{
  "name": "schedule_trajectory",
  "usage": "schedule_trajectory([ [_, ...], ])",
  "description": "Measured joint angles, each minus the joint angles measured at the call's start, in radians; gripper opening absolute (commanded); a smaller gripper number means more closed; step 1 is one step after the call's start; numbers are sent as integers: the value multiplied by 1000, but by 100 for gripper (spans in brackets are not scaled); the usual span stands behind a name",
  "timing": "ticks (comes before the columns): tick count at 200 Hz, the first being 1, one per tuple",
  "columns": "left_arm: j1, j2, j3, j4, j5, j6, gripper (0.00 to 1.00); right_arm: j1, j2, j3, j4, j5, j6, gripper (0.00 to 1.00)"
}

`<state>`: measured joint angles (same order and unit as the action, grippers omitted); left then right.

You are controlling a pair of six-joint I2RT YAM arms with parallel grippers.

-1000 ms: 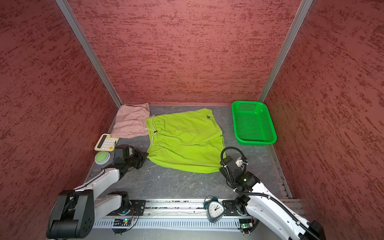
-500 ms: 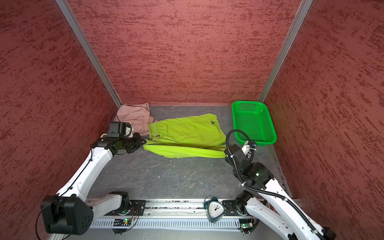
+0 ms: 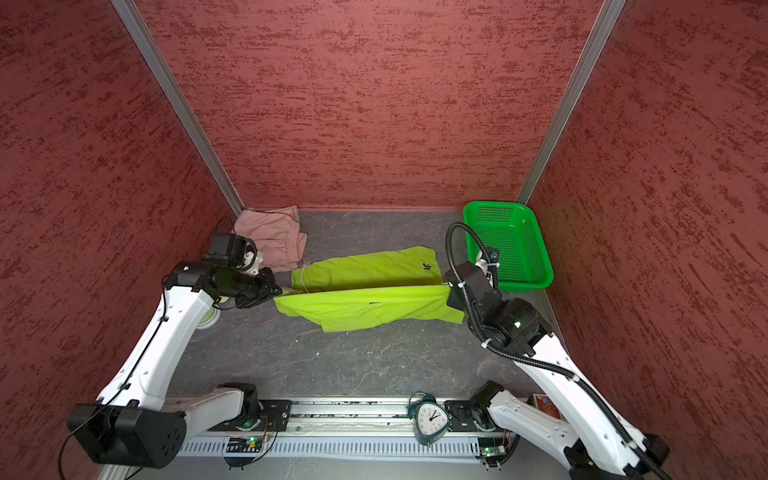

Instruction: Fold and stack the shorts

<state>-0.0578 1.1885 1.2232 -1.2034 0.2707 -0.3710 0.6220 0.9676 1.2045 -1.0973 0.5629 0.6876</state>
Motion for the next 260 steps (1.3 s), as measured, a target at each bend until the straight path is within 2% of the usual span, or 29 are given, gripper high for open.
schedule_trajectory([
  [13,3,34,20,-16,-8,19,13,-38,70,40,29,-23,-71,0],
  [56,51,159,69,-38,-9,79,12,-216,316,149,150,-205,-286,0],
  [113,82,418,274,-41,-19,146,10,-328,617,311,244,-358,-458,0],
  [168,83,716,496,-73,-55,190,9,-390,905,509,271,-457,-545,0],
  [208,97,859,674,-100,-73,205,9,-405,1112,657,286,-501,-578,0],
  [238,107,931,728,-105,-81,208,9,-405,1209,721,294,-519,-592,0],
  [250,109,957,736,-106,-85,209,13,-405,1240,743,301,-524,-592,0],
  [257,110,972,741,-106,-88,209,19,-406,1258,759,305,-527,-592,0],
  [260,111,978,743,-105,-89,209,25,-406,1266,765,307,-528,-592,1],
])
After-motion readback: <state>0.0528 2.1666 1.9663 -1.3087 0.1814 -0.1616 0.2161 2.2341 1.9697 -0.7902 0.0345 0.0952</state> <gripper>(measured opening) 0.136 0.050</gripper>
